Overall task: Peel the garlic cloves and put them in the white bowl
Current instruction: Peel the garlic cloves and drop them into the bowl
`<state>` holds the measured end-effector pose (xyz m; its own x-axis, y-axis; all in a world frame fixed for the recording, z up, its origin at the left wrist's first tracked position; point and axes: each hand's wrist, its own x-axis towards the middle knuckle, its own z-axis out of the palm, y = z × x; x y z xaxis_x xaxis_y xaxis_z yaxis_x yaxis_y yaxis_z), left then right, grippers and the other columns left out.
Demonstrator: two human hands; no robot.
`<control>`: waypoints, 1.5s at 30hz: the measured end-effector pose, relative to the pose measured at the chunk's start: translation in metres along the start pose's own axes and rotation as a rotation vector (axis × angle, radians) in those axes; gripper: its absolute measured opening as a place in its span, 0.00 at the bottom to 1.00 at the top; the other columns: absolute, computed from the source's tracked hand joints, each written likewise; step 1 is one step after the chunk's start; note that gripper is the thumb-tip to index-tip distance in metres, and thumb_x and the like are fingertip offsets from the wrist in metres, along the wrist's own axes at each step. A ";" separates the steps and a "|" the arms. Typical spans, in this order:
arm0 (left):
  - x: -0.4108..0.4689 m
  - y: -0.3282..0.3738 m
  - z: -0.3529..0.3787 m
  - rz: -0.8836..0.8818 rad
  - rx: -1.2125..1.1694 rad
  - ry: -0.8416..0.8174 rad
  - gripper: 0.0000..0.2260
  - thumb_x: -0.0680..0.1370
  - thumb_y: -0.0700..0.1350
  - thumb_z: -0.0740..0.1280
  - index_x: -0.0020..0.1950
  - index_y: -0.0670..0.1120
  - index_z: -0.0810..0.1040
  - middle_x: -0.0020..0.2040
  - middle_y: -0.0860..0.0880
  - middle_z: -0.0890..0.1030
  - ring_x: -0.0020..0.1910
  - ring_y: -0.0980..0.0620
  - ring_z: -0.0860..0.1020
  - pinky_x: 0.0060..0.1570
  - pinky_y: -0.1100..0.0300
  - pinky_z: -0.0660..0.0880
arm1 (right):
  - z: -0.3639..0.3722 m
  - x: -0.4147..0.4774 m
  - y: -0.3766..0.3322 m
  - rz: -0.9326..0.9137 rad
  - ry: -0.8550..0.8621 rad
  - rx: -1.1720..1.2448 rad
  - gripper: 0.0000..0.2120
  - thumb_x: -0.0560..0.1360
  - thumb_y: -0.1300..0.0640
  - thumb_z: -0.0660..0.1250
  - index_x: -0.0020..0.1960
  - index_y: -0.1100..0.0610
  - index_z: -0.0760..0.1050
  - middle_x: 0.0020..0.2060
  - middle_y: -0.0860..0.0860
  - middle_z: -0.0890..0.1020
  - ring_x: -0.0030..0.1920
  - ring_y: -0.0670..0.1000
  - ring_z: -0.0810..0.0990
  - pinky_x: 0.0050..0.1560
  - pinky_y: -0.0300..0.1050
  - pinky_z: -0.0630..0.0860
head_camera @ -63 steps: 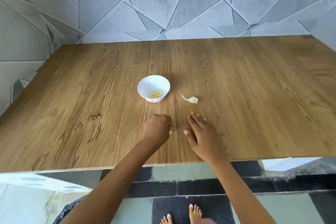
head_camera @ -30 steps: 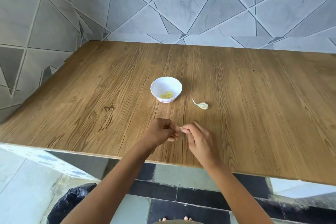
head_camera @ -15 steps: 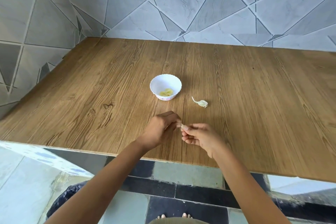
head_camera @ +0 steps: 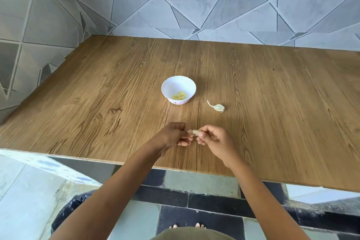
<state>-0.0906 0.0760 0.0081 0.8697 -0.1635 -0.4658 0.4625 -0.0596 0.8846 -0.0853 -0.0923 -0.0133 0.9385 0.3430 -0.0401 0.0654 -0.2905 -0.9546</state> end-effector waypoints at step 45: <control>-0.003 -0.010 -0.007 0.384 0.405 0.316 0.04 0.76 0.40 0.68 0.43 0.40 0.81 0.36 0.45 0.82 0.35 0.51 0.80 0.45 0.53 0.79 | 0.012 0.006 -0.002 -0.111 0.135 0.061 0.12 0.73 0.65 0.69 0.45 0.48 0.79 0.36 0.45 0.83 0.37 0.45 0.82 0.39 0.37 0.78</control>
<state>-0.0963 0.0844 -0.0002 0.9979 0.0474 -0.0442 0.0604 -0.4323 0.8997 -0.0841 -0.0792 -0.0150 0.9640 0.2455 0.1026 0.1543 -0.2015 -0.9672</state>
